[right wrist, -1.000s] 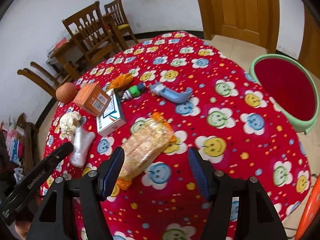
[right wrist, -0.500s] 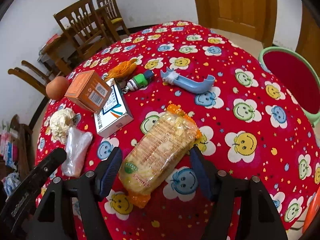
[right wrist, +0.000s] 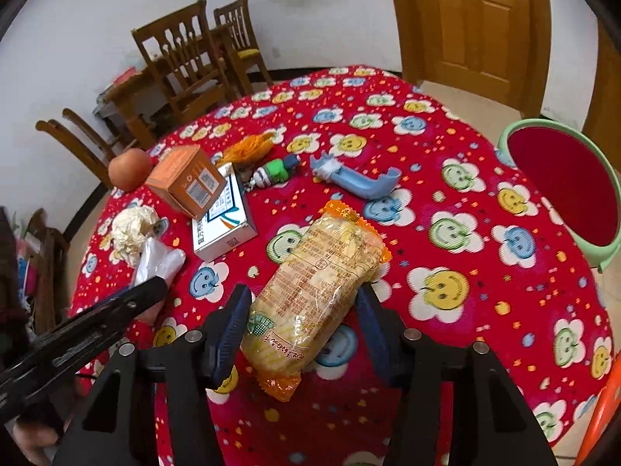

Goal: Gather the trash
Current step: 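Grasp the clear plastic bag with the left gripper while the right grasps the bread packet, then carry bag and bread packet to the red bucket and open both grippers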

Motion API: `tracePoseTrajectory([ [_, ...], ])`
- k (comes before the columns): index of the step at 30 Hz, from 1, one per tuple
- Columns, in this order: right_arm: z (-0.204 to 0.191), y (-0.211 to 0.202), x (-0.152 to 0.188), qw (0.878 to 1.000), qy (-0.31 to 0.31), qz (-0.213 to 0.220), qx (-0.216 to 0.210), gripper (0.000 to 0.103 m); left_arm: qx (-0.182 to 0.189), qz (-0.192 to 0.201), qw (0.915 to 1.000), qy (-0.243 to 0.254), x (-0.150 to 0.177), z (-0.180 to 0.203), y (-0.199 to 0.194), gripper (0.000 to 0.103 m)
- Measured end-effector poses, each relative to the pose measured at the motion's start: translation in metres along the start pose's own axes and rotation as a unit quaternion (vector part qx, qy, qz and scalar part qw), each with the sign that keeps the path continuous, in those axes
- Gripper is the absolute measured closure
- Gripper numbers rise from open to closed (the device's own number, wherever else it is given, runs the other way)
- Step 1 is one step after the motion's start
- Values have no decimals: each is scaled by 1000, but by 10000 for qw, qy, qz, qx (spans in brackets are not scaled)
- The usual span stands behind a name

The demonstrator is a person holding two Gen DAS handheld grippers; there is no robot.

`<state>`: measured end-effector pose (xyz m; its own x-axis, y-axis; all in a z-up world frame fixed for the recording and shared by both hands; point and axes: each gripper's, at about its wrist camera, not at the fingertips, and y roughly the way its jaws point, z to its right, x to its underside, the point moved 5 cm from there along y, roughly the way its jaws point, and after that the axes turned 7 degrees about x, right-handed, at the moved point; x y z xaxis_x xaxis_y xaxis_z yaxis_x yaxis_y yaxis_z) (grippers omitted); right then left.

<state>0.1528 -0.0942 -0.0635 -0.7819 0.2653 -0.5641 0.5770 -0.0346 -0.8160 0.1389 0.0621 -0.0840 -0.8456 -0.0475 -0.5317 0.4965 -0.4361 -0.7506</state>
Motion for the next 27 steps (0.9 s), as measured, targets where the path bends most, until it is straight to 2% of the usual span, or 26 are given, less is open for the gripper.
tracePoseTrajectory([
  [3,9,-8,-3,9999,-14,105,-54,47,-95,-3,9999,37,1,1,2,71],
  [6,18,-14,-5,9998,27,161,-124,47,-184,38,9998,63,0,4,2,71],
  [15,54,-34,-12,9990,142,355,-241,47,-37,287,9996,-45,-3,25,-21,72],
  [21,89,-47,-21,9976,384,551,-162,47,211,402,9989,153,-10,65,-29,72],
  [27,130,-60,-29,9948,679,759,7,47,517,405,9965,523,-19,117,-21,72],
])
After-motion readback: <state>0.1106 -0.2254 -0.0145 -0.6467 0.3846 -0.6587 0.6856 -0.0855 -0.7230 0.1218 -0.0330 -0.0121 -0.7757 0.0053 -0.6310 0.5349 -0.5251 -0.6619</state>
